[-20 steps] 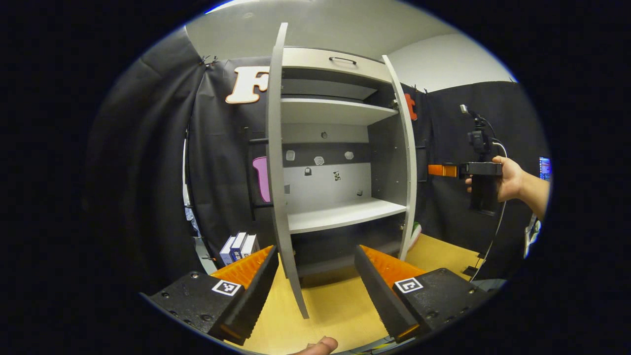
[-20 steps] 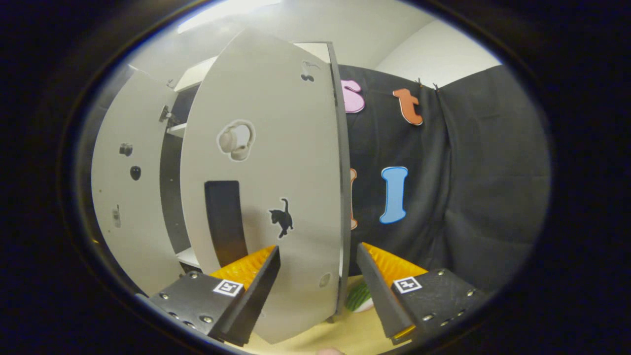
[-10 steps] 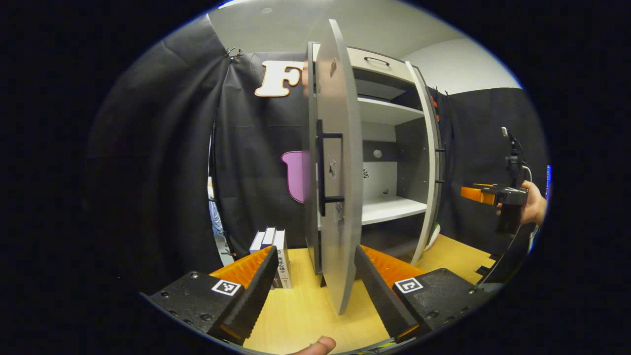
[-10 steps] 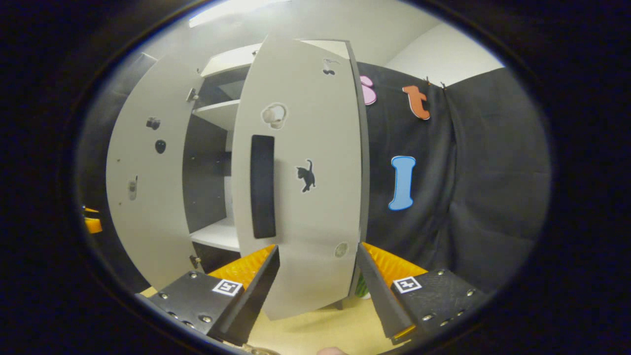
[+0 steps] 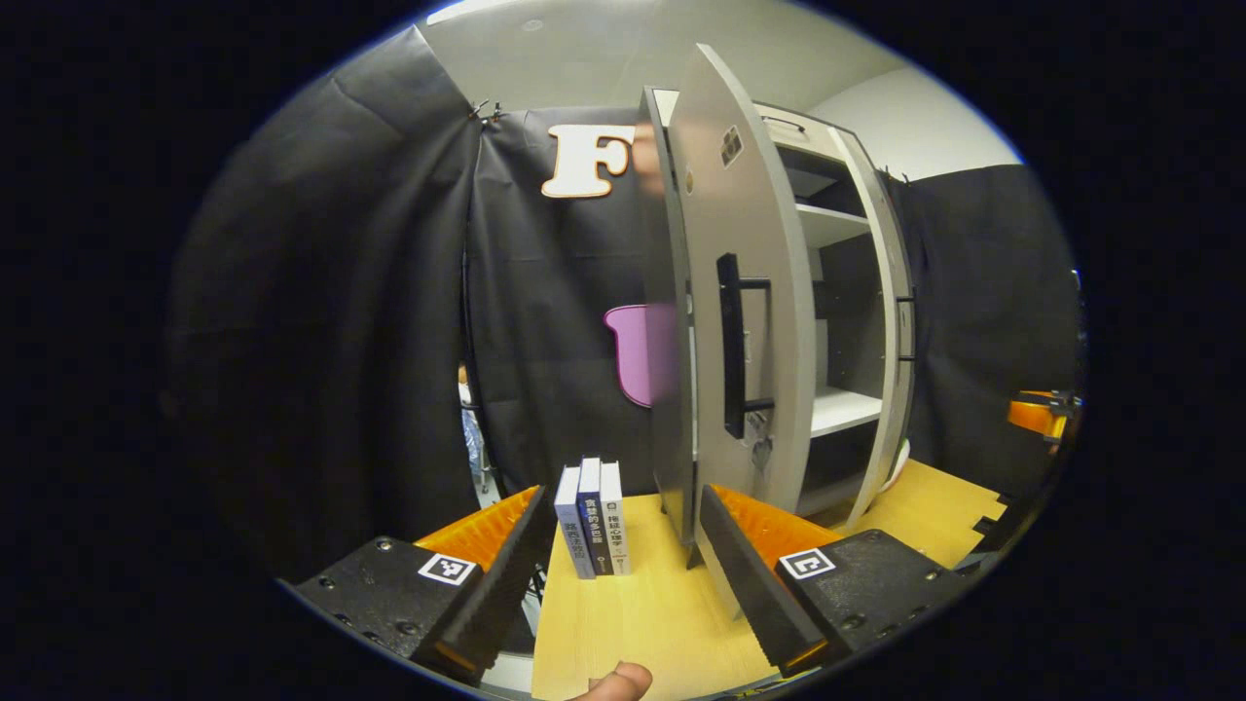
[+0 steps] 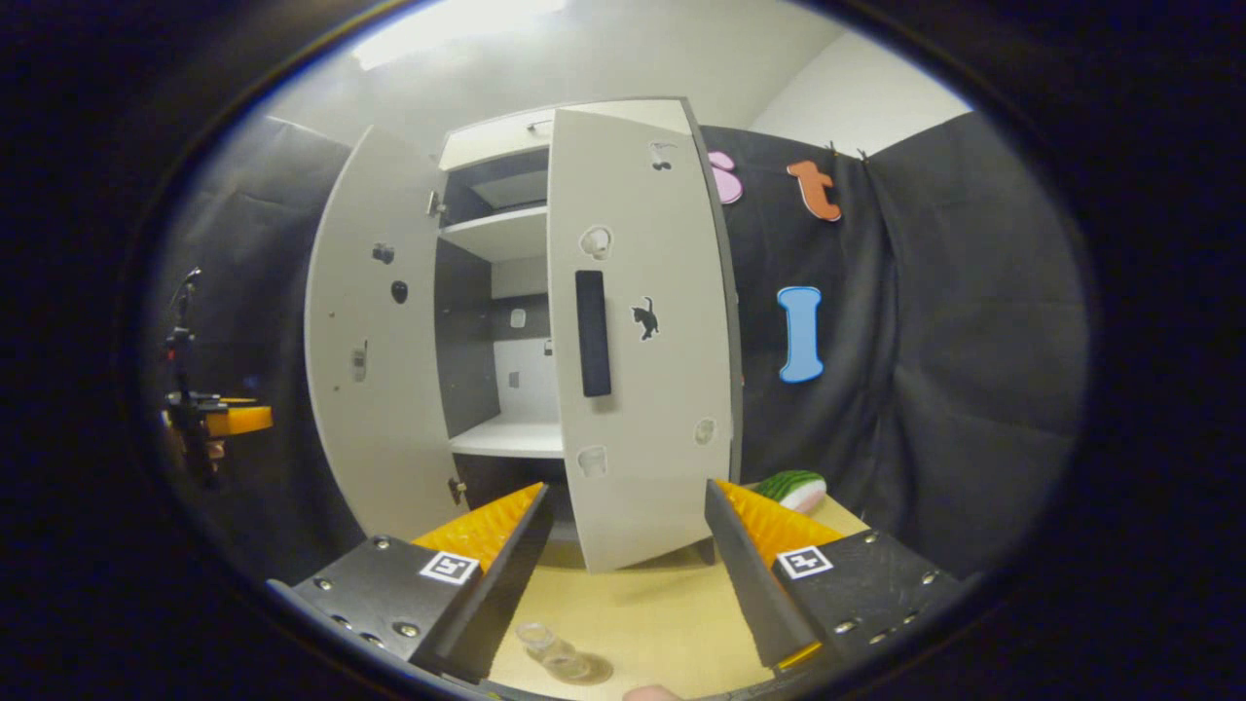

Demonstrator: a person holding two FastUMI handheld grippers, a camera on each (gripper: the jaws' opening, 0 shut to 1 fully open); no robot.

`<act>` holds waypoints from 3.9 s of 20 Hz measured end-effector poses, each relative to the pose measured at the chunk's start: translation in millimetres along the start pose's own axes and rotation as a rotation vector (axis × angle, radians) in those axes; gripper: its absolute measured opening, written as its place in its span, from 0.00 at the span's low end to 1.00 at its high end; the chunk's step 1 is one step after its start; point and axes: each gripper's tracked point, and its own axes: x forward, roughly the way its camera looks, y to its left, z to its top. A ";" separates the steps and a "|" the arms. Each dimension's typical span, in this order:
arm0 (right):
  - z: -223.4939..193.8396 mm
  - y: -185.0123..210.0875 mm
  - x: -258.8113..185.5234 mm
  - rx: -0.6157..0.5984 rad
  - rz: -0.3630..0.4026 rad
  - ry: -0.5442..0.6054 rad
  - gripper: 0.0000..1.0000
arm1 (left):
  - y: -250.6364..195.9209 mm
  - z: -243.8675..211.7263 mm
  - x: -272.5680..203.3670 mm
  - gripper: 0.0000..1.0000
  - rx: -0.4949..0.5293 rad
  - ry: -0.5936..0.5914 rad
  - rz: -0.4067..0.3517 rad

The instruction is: Grasp the bottle in the cabinet with the left hand and place it on the coaster, then close the right door with the right hand and the left door with the left hand.

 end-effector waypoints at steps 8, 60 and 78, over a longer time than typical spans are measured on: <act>-9.1 1.8 -123.0 0.042 0.002 0.004 0.96 | 3.1 39.5 44.1 0.98 -0.065 -0.044 -0.028; 57.0 -3.8 -37.6 -0.043 -0.085 -0.118 0.96 | -92.4 44.6 83.8 0.89 -0.065 -0.053 0.053; 67.0 -2.6 0.1 -0.051 -0.075 -0.126 0.96 | -120.1 48.4 108.3 0.92 -0.066 -0.033 0.056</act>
